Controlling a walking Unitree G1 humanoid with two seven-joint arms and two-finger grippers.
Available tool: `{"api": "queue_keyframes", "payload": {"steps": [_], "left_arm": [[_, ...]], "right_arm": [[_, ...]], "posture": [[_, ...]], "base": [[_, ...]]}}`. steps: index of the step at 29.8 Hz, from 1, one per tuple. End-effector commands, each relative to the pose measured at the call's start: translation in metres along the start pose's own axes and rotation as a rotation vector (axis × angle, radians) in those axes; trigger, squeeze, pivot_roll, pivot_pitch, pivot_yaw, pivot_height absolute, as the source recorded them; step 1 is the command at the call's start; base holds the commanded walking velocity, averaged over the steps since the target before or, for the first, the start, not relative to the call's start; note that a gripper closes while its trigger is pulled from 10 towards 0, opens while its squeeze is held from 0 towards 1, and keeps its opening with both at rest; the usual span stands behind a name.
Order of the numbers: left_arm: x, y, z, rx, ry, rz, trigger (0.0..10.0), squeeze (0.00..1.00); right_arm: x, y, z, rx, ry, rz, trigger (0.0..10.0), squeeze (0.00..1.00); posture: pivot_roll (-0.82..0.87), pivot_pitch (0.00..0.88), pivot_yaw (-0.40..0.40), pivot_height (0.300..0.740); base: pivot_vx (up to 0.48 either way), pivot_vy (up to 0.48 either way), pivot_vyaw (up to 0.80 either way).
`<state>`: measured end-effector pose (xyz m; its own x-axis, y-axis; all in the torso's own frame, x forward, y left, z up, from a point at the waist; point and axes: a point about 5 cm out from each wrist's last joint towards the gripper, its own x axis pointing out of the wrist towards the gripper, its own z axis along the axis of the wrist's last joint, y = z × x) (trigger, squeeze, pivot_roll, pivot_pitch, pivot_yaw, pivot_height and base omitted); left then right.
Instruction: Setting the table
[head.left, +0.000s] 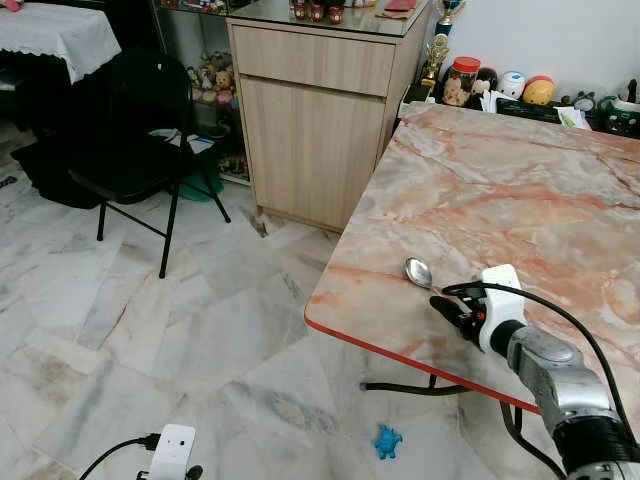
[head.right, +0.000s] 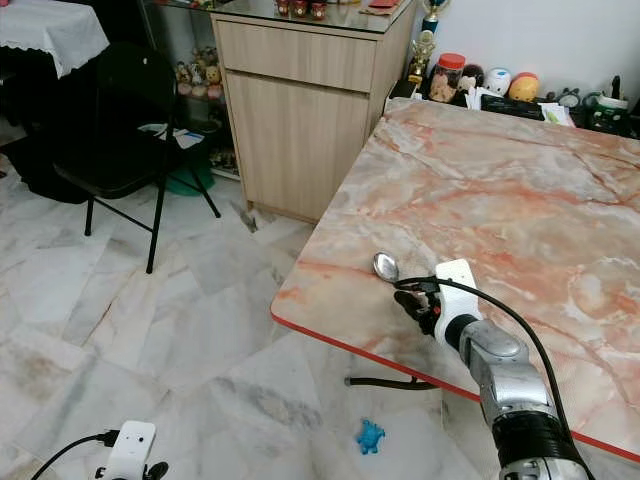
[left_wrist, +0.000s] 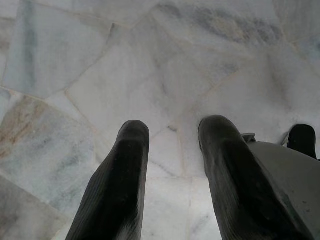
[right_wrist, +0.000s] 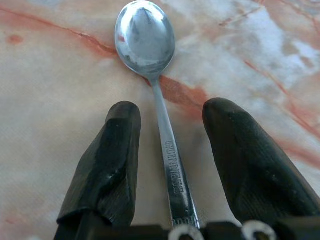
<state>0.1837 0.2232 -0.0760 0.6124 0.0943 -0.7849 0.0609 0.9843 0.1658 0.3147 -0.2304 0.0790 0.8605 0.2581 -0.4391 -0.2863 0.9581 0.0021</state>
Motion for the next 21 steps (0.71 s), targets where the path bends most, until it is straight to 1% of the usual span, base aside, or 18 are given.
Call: {"api": "queue_keyframes", "payload": {"steps": [1,7,21], "left_arm": [[-0.0009,-0.0005,-0.0053,0.005,0.021,0.0,10.0,0.0],[-0.0009,0.0003,-0.0049,0.008,0.02,0.002,10.0,0.0],[-0.0011,-0.0004,-0.0055,0.004,0.018,0.001,10.0,0.0]], "right_arm": [[0.0022,0.0014,0.0022,-0.009,-0.004,0.008,10.0,0.0],[0.0065,0.0074,0.0022,-0.02,-0.011,0.024,10.0,0.0],[0.0103,0.0081,0.0006,-0.032,-0.012,0.009,10.0,0.0]], "posture": [[0.13,0.041,-0.02,0.74],[0.13,0.042,-0.019,0.74],[0.13,0.043,-0.02,0.74]], "base": [[0.0,0.0,0.0],[0.0,0.0,0.0],[0.0,0.0,0.0]]}}
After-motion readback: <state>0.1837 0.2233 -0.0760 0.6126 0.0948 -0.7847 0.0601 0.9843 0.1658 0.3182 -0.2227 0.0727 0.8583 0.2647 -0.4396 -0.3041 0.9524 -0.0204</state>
